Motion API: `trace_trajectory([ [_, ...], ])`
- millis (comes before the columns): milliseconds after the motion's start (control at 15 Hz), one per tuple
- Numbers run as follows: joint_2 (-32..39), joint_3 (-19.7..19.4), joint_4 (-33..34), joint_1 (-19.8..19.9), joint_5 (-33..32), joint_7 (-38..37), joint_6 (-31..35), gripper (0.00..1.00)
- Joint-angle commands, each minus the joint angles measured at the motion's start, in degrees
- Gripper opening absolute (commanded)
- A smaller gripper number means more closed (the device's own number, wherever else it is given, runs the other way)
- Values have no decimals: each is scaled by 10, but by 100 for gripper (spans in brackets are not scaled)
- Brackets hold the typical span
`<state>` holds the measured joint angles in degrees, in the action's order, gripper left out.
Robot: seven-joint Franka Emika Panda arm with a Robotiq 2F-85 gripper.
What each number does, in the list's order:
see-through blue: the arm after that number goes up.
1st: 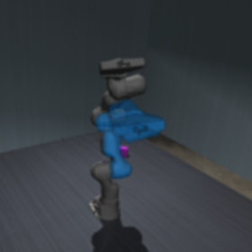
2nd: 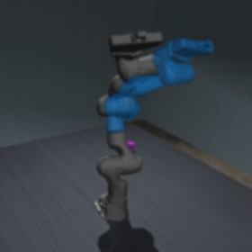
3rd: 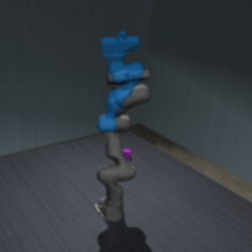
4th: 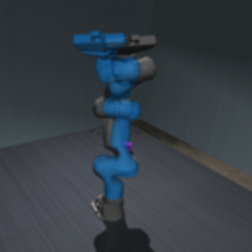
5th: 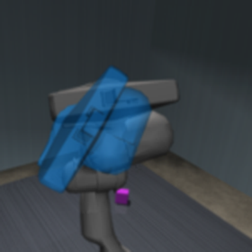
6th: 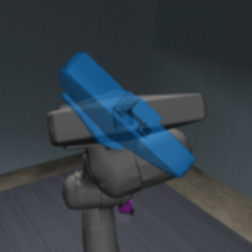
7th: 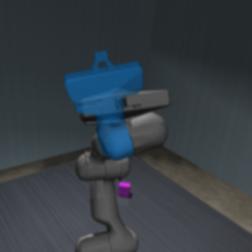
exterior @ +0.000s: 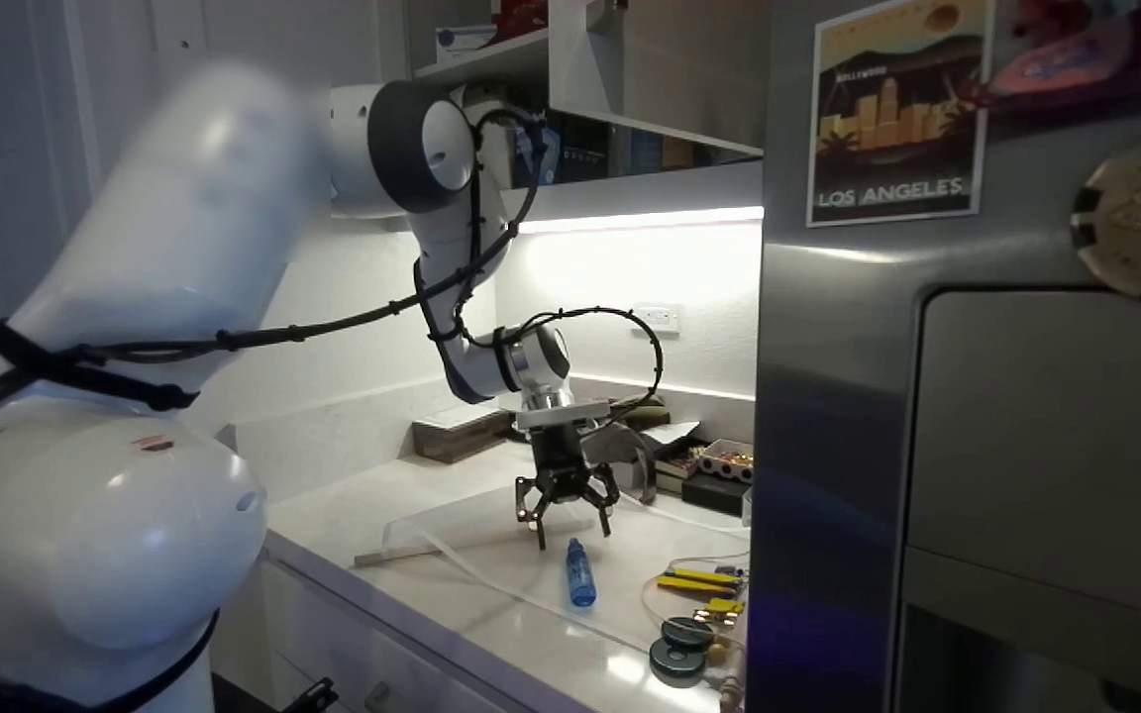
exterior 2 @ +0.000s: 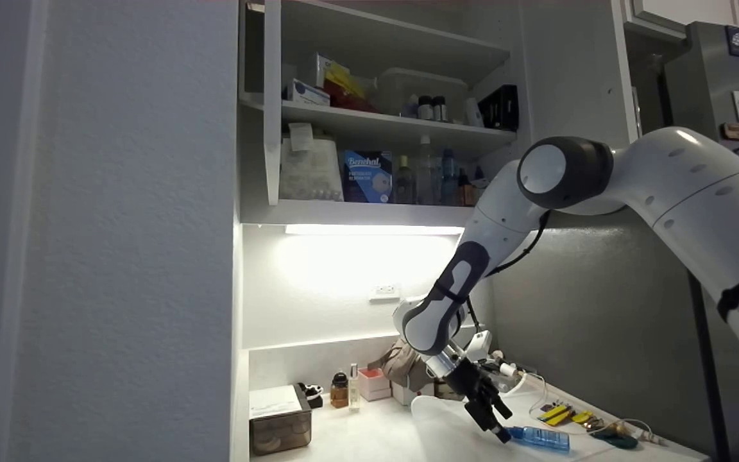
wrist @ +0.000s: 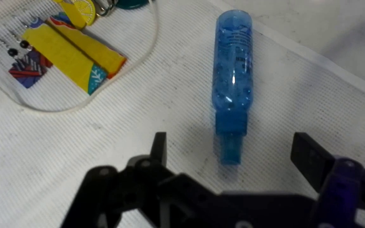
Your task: Place the blue bottle on the bottom shelf of the open upper cabinet
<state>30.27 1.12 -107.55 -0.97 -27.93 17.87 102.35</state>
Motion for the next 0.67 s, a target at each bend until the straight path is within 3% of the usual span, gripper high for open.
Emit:
trace_trajectory([
  [0,14,8,36,-14,10,7,-45,72],
  [333,25,10,51,-17,8,7,-62,34],
  [400,27,9,52,-16,7,5,-65,31],
  [467,29,9,52,-14,8,8,-65,69],
  [600,32,7,52,-11,8,8,-65,65],
])
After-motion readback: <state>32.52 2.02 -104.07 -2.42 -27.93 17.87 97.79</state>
